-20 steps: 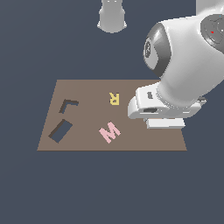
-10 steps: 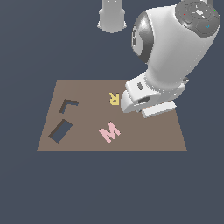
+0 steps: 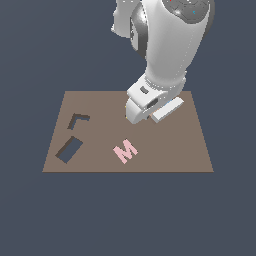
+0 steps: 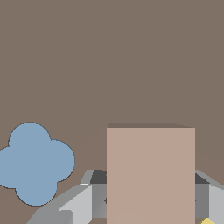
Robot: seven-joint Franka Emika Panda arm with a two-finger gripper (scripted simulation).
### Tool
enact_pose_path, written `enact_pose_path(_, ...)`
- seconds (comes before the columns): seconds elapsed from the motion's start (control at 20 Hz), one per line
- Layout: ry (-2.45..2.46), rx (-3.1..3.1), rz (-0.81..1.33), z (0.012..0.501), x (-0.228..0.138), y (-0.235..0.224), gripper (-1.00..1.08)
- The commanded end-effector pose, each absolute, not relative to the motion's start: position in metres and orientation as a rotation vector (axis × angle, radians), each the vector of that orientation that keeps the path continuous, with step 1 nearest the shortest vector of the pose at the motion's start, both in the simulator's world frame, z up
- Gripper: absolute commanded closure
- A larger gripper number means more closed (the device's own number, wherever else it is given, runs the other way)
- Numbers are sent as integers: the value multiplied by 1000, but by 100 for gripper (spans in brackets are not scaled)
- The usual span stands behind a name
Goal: Insert a designated object into the corresponding slot on a board.
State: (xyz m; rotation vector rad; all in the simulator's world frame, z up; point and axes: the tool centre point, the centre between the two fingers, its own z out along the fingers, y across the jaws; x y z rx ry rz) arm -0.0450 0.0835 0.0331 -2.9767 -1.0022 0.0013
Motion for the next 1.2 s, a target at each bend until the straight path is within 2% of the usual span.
enact_pose_path(0.0,-1128,-2932,0,34,-53,71,108)
enact_pose_path(0.55,-1614,-2695,0,35,-72,13,108)
enact_pose_path(1.15,-2066,-2367,0,36,-68,-51,108)
